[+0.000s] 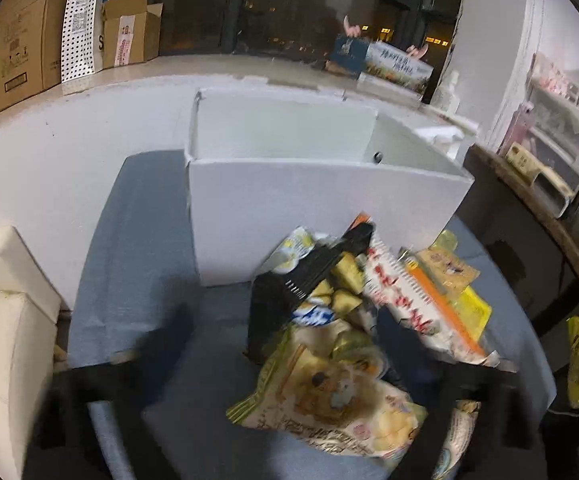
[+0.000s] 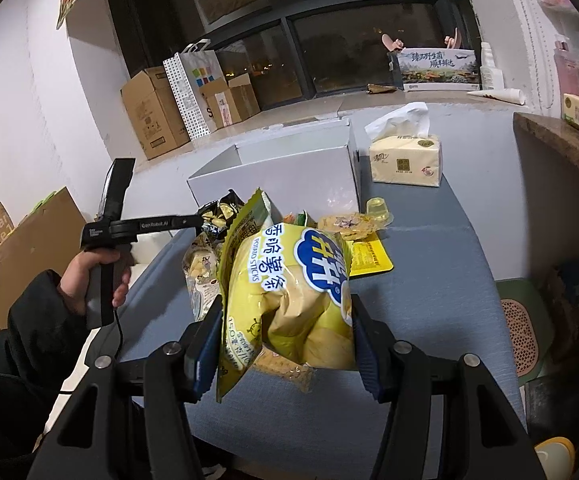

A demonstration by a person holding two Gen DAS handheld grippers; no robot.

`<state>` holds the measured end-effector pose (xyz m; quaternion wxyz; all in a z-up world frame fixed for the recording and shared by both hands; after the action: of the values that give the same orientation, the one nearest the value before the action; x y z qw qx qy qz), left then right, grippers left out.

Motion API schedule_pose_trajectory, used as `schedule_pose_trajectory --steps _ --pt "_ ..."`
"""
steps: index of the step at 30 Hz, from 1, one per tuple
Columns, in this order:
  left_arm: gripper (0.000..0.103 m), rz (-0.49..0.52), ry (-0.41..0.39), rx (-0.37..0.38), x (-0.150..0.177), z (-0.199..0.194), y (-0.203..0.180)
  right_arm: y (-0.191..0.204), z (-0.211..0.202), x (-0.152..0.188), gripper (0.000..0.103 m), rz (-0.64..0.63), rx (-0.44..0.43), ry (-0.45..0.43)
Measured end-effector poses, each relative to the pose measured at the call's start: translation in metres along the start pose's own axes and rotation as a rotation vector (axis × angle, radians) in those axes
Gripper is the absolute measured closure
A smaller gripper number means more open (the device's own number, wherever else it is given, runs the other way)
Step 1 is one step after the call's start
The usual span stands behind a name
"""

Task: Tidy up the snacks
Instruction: 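Grasp a dark snack packet with the left gripper while the right gripper holds the chip bag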

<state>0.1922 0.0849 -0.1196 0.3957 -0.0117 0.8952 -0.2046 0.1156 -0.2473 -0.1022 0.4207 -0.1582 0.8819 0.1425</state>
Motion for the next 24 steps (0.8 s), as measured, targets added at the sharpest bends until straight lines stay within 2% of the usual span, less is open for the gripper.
schedule_pose_trajectory --steps 11,12,13,14,17,20,24 --pt "0.004 0.027 0.102 0.019 -0.012 0.046 0.001 0.001 0.0 0.003 0.041 -0.004 -0.003 0.004" --pt "0.017 0.03 0.101 0.026 -0.011 0.049 0.002 0.001 0.0 0.003 0.041 -0.002 -0.004 0.006" --pt "0.037 0.039 0.091 0.015 -0.011 0.05 0.002 0.0 0.001 0.003 0.041 0.0 -0.004 0.009" --pt "0.042 0.027 0.099 -0.006 -0.011 0.051 0.003 0.0 0.002 0.003 0.041 0.0 -0.003 0.012" --pt "0.046 0.036 0.083 -0.022 -0.012 0.043 -0.002 0.001 0.004 0.003 0.041 -0.002 -0.003 0.018" --pt "0.047 0.053 0.025 -0.013 -0.012 0.023 -0.007 0.002 0.005 0.004 0.041 -0.005 -0.008 0.019" --pt "0.047 0.035 -0.075 0.039 -0.019 -0.018 -0.014 0.005 0.01 -0.001 0.041 -0.01 -0.012 0.019"
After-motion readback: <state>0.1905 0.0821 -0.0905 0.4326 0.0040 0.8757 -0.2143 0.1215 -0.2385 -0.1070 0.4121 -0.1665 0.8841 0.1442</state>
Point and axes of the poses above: each gripper's, at about its wrist camera, not at the fingertips, and z roughly the way its jaws point, y to its left, x to its underside, the point moved 3 cm from there along z, roughly the way its jaws point, and after that the axes turned 15 degrees about x, right-handed, at the moved point
